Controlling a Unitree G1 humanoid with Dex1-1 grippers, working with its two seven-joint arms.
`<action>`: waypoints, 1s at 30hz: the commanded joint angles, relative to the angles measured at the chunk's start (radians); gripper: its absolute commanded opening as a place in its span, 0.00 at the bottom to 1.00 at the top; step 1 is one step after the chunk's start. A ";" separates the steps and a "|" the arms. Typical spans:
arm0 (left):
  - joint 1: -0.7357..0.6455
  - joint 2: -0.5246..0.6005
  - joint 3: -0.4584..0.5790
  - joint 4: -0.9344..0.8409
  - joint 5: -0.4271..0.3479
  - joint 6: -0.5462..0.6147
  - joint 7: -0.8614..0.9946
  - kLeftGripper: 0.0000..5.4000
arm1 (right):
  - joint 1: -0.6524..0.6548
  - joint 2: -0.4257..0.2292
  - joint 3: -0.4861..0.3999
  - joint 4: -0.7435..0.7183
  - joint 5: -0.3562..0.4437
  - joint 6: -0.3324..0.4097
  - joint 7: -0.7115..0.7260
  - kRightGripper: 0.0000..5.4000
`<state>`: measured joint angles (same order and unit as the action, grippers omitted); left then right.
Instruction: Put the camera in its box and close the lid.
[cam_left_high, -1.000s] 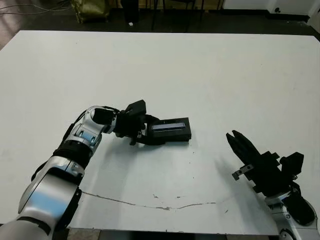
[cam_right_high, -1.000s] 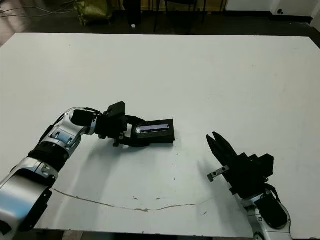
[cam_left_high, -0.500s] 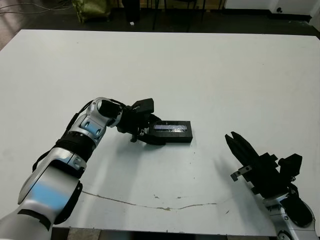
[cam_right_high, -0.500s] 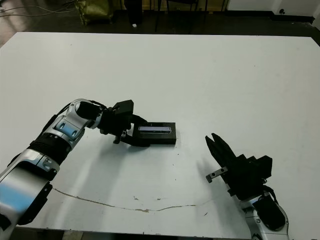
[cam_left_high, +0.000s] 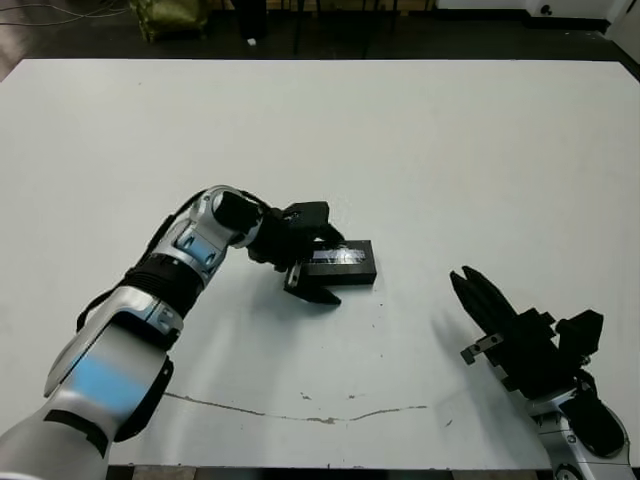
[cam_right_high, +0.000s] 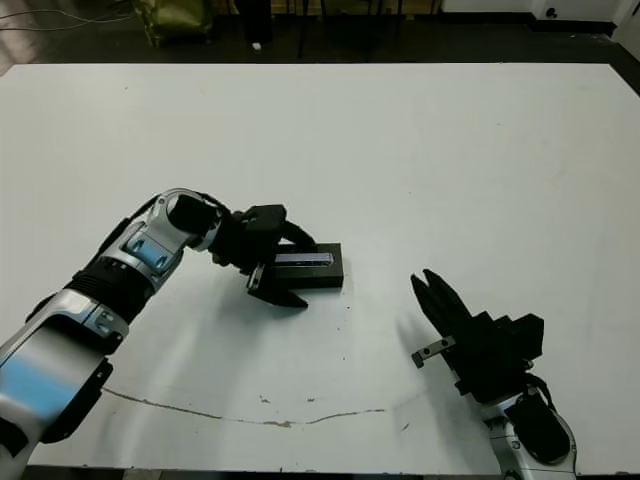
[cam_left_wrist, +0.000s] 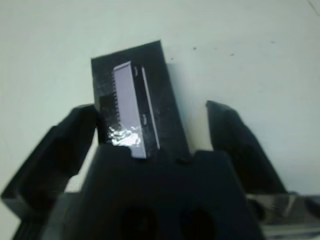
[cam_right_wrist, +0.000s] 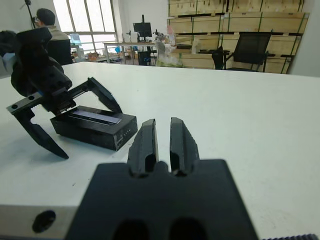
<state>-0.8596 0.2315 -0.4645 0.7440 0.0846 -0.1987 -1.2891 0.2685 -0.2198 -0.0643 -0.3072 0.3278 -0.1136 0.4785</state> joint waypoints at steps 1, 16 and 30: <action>0.071 0.018 -0.029 0.019 0.048 0.005 0.012 1.00 | 0.009 -0.006 0.000 0.024 0.001 -0.011 0.010 0.00; 0.139 0.049 0.037 -0.113 0.002 0.072 0.097 1.00 | 0.026 -0.014 0.015 -0.027 -0.029 0.033 -0.029 0.00; 0.187 0.071 0.198 -0.235 -0.195 0.014 0.066 1.00 | 0.005 -0.007 0.019 0.030 -0.026 -0.029 0.003 0.00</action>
<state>-0.6994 0.2809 -0.2729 0.5169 -0.1019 -0.1818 -1.2097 0.2687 -0.2222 -0.0452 -0.2949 0.3024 -0.1386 0.4774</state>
